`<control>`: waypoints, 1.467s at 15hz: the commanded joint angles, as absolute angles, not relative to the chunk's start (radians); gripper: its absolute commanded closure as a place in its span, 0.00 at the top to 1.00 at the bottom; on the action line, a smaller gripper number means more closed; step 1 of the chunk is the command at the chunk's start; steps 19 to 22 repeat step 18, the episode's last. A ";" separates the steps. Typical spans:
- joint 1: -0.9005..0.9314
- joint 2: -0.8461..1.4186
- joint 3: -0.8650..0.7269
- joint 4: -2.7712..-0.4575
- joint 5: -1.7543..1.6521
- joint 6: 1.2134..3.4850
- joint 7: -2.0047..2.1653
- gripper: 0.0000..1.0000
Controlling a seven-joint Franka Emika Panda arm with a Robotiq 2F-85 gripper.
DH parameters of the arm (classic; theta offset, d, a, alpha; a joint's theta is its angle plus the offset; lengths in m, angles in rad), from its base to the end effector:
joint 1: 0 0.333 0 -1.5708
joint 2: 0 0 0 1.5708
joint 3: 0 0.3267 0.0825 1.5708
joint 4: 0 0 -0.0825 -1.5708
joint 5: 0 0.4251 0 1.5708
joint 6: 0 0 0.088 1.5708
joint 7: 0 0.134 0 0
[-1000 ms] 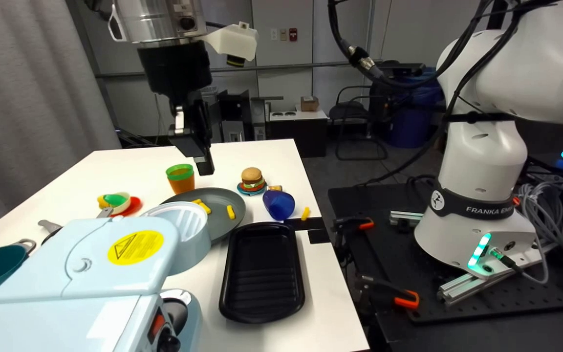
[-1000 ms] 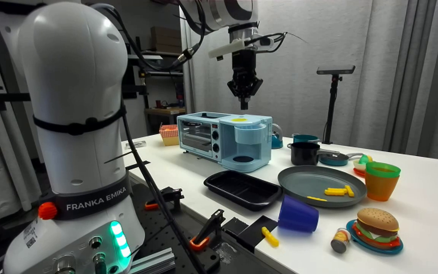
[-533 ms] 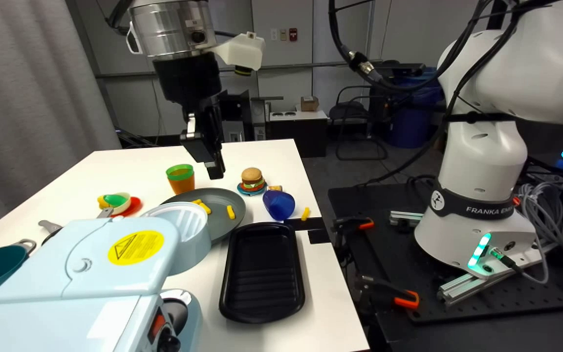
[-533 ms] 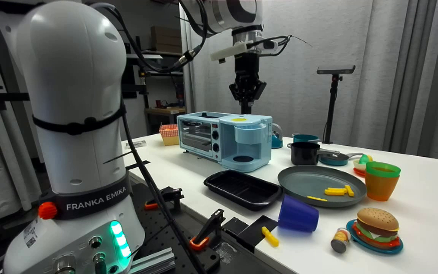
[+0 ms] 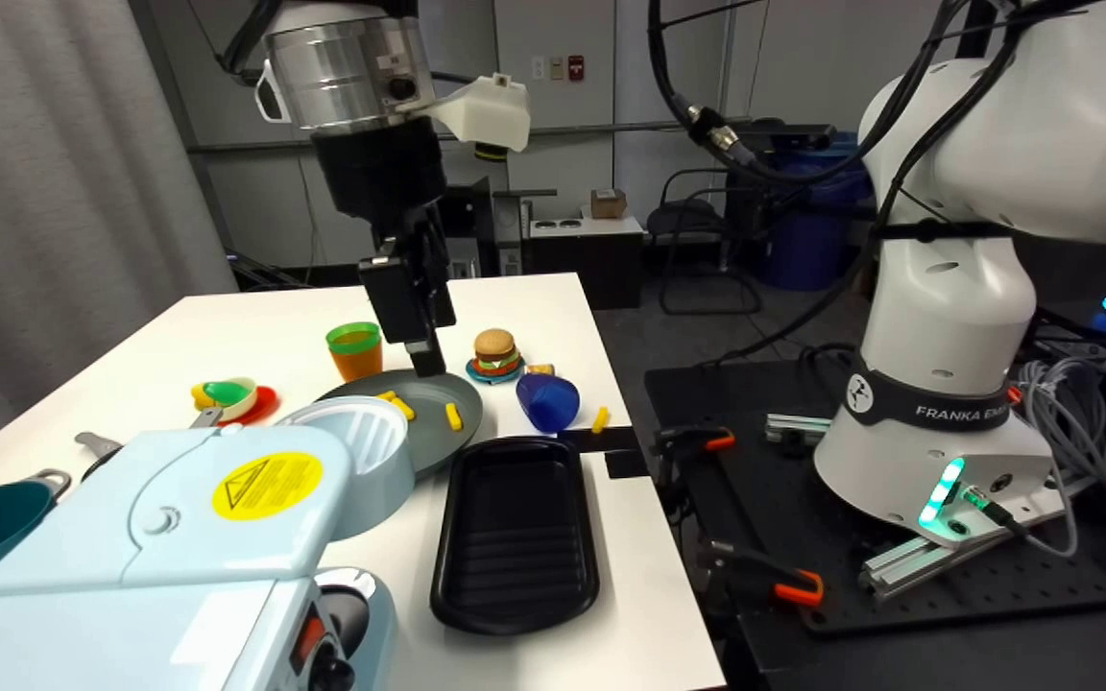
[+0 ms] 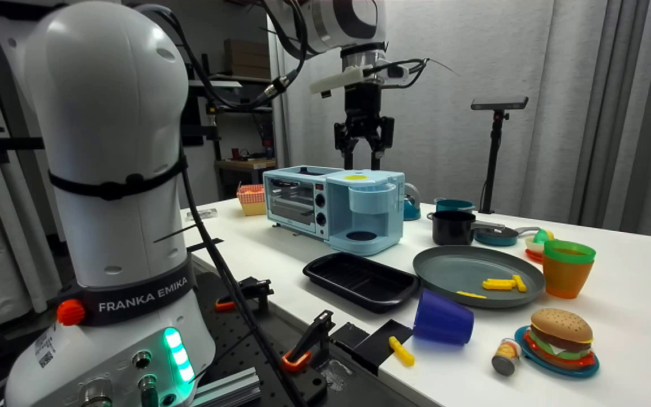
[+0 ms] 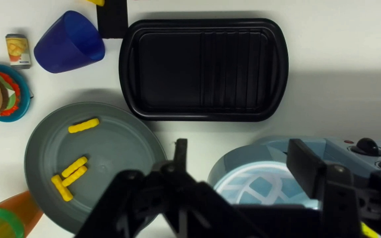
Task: Press the button on top of the breakfast maker
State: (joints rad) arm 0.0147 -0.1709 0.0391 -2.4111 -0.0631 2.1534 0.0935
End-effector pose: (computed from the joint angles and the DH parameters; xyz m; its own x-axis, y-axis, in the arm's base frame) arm 0.4859 0.0219 0.3288 0.9966 -0.0062 -0.0823 -0.0009 -0.9979 0.0640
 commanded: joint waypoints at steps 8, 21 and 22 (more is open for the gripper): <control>0.039 -0.201 0.068 -2.445 -0.064 2.152 0.076 1.00; 0.040 -0.195 0.067 -2.445 -0.063 2.152 0.076 1.00; 0.040 -0.195 0.067 -2.445 -0.063 2.152 0.076 1.00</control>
